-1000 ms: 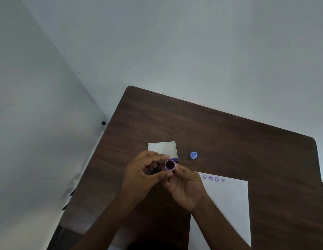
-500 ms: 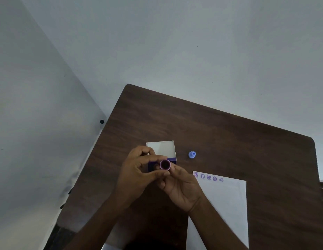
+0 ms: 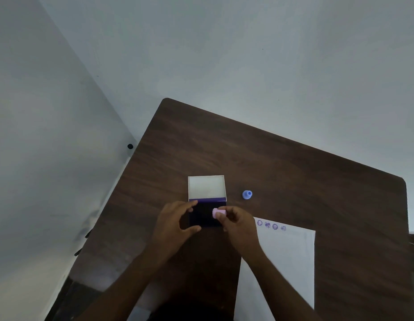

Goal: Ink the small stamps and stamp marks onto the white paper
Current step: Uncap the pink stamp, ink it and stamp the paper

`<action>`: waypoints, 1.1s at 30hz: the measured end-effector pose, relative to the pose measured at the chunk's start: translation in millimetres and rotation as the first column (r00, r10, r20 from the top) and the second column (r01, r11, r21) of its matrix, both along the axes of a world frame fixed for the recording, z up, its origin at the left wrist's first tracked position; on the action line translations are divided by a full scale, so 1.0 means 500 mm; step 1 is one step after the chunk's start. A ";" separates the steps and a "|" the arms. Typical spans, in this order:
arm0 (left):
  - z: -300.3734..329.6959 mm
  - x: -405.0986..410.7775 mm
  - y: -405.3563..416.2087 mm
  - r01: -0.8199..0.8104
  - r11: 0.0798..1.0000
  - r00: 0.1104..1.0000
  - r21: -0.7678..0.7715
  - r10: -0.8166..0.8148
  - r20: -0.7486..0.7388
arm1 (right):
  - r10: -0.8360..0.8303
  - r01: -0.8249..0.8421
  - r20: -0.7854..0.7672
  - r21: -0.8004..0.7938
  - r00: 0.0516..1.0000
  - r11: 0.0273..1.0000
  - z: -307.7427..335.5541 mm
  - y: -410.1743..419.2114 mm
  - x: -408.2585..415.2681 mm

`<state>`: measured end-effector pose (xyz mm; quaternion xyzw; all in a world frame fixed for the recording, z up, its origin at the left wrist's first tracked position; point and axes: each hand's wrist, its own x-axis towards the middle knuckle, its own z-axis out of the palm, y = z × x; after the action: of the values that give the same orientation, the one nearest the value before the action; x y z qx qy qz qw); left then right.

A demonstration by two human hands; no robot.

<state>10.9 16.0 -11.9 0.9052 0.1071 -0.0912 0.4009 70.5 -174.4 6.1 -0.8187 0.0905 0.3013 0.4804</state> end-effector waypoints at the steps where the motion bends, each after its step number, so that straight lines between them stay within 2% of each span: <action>1: -0.013 0.002 -0.004 0.032 0.995 0.999 0.094 -0.030 -0.024 | 0.037 -0.034 0.048 -0.064 0.998 0.997 -0.010 0.004 0.003; 3: -0.033 0.009 -0.014 0.088 0.967 0.995 0.238 -0.076 -0.057 | 0.120 -0.096 0.128 -0.178 0.985 0.979 -0.028 0.015 0.012; 7: -0.047 0.029 -0.036 0.119 0.933 0.993 0.341 -0.105 -0.060 | 0.279 -0.213 0.153 -0.347 0.948 0.913 -0.044 0.040 0.026; 9: -0.047 0.038 -0.042 0.139 0.917 0.990 0.374 -0.124 -0.063 | 0.320 -0.251 0.137 -0.373 0.937 0.893 -0.046 0.051 0.035; 11: -0.045 0.045 -0.046 0.159 0.903 0.987 0.399 -0.141 -0.073 | 0.350 -0.312 0.022 -0.403 0.937 0.860 -0.045 0.060 0.038; 12: -0.045 0.046 -0.046 0.163 0.898 0.987 0.409 -0.146 -0.073 | 0.370 -0.331 0.016 -0.411 0.929 0.849 -0.043 0.062 0.036; 15: -0.042 0.050 -0.045 0.172 0.892 0.985 0.418 -0.159 -0.065 | 0.383 -0.293 0.182 -0.384 0.906 0.876 -0.040 0.065 0.029; 16: -0.041 0.051 -0.044 0.178 0.891 0.984 0.418 -0.166 -0.066 | 0.411 -0.322 0.158 -0.402 0.898 0.857 -0.043 0.067 0.031; 19: -0.039 0.052 -0.042 0.192 0.882 0.981 0.430 -0.176 -0.076 | 0.483 -0.468 -0.090 -0.453 0.871 0.759 -0.053 0.071 0.034; 20: -0.039 0.053 -0.041 0.195 0.881 0.981 0.431 -0.178 -0.079 | 0.479 -0.469 -0.099 -0.446 0.872 0.762 -0.056 0.071 0.032; 22: -0.039 0.053 -0.041 0.194 0.882 0.981 0.430 -0.176 -0.082 | 0.427 -0.381 0.021 -0.415 0.904 0.827 -0.060 0.074 0.028; 23: -0.039 0.053 -0.041 0.191 0.884 0.982 0.427 -0.173 -0.081 | 0.402 -0.372 -0.009 -0.397 0.916 0.839 -0.059 0.076 0.031; 25: -0.038 0.052 -0.042 0.185 0.887 0.983 0.423 -0.165 -0.084 | 0.358 -0.411 -0.203 -0.381 0.911 0.828 -0.059 0.080 0.041; 26: -0.038 0.051 -0.042 0.182 0.887 0.983 0.424 -0.161 -0.085 | 0.358 -0.429 -0.244 -0.388 0.901 0.816 -0.060 0.080 0.044; 27: -0.038 0.051 -0.043 0.179 0.888 0.984 0.424 -0.158 -0.086 | 0.376 -0.422 -0.193 -0.398 0.906 0.814 -0.061 0.080 0.043; 30: -0.037 0.051 -0.042 0.181 0.885 0.983 0.428 -0.157 -0.091 | 0.395 -0.313 0.165 -0.376 0.904 0.872 -0.052 0.070 0.019; 33: -0.035 0.051 -0.042 0.182 0.887 0.983 0.423 -0.158 -0.093 | 0.396 -0.302 0.221 -0.364 0.891 0.881 -0.044 0.065 0.015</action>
<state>36.3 -5.1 -29.6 0.9743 0.0561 -0.1254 0.1788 78.1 -141.8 -16.1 -0.9232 -0.0836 0.2420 0.2865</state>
